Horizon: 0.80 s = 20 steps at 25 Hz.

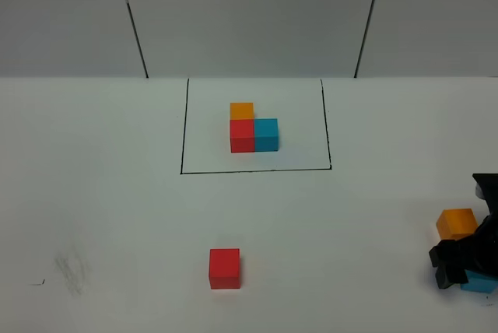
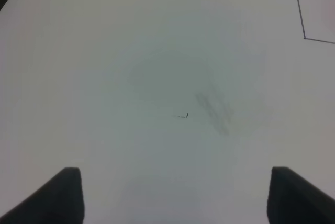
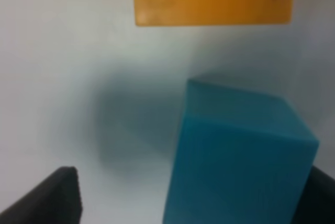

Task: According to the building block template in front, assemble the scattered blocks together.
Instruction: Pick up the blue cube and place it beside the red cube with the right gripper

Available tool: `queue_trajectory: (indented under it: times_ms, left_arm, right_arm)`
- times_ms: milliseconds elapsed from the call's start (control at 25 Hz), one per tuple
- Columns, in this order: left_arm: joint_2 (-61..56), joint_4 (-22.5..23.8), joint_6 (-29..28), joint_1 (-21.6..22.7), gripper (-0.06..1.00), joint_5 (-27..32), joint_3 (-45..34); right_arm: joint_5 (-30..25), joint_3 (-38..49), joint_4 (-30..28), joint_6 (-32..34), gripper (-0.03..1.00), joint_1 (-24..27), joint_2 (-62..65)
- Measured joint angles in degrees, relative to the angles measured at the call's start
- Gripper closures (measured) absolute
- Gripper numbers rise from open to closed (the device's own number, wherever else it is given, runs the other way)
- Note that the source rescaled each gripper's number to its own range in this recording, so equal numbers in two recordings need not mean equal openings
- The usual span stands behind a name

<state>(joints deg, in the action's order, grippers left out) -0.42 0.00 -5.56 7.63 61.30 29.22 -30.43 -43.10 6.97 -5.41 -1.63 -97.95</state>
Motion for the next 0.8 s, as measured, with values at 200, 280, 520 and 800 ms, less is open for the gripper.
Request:
queue_trajectory:
  times_ms: [200, 280, 520, 800]
  left_arm:
    - [0.00, 0.00, 0.00, 0.00, 0.34, 0.00, 0.00]
    - [0.00, 0.00, 0.00, 0.00, 0.34, 0.00, 0.00]
    - [0.00, 0.00, 0.00, 0.00, 0.34, 0.00, 0.00]
    - [0.00, 0.00, 0.00, 0.00, 0.34, 0.00, 0.00]
  right_arm:
    - [2.25, 0.00, -0.02, 0.25, 0.47, 0.00, 0.00]
    - [2.45, 0.00, -0.27, 0.27, 0.53, 0.00, 0.00]
    - [1.44, 0.00, -3.37, 0.21, 0.96, 0.00, 0.00]
    - [-5.25, -1.40, -6.16, -0.75, 0.96, 0.00, 0.79]
